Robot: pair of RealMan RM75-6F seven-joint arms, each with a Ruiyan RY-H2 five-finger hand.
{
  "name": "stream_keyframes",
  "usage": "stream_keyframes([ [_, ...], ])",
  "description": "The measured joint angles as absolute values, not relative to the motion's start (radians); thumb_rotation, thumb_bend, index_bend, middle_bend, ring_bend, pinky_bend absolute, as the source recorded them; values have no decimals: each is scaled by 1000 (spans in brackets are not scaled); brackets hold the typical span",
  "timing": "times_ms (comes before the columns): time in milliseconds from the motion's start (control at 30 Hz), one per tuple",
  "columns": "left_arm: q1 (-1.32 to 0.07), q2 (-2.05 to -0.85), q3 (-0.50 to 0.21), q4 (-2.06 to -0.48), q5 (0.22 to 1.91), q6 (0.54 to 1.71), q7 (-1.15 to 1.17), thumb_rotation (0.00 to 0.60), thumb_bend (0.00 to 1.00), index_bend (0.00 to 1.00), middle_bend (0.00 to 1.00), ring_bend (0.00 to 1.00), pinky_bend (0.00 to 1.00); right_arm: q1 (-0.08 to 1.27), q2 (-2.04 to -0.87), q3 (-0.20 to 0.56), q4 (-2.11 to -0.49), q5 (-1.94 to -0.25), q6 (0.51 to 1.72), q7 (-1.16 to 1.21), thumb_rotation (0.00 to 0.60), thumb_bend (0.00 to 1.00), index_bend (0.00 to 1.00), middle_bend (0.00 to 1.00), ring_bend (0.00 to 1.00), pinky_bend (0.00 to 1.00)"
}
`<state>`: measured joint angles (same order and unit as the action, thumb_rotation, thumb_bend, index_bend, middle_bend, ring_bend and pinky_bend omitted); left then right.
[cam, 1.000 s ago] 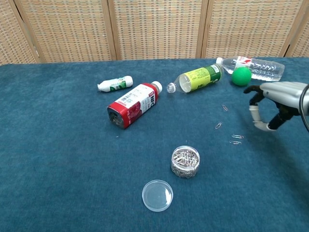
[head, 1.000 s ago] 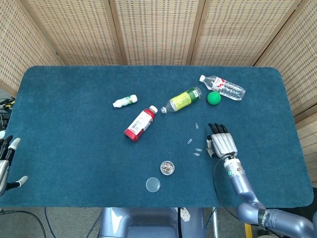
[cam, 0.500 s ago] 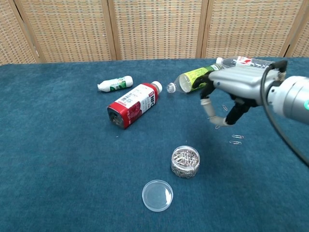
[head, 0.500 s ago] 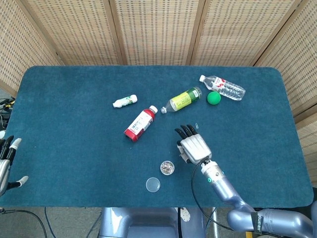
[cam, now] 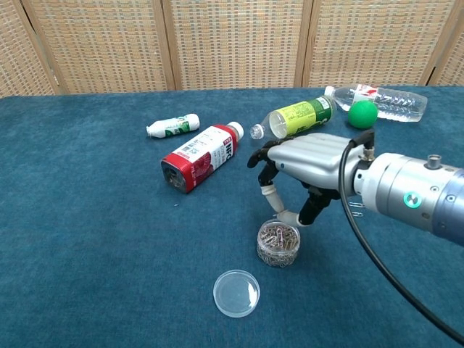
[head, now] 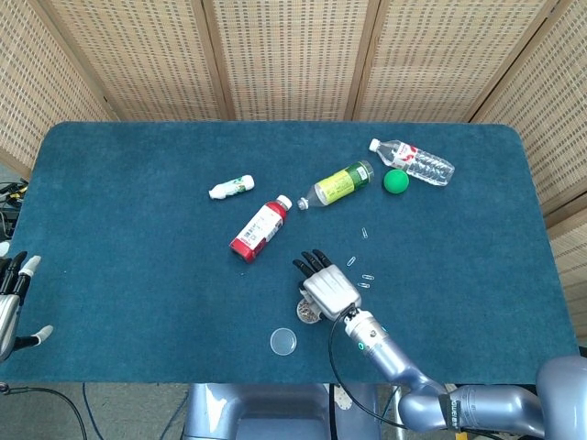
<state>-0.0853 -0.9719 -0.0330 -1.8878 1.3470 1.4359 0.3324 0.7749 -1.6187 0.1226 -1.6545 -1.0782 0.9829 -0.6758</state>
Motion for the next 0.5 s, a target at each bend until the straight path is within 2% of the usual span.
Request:
stream_keyframes([
  [500, -86, -972, -31, -1885, 1350, 1437, 326, 600, 0, 0, 0, 0, 0, 790, -1661, 90, -1621, -1026, 995, -737, 600, 494, 668, 113, 0, 59],
])
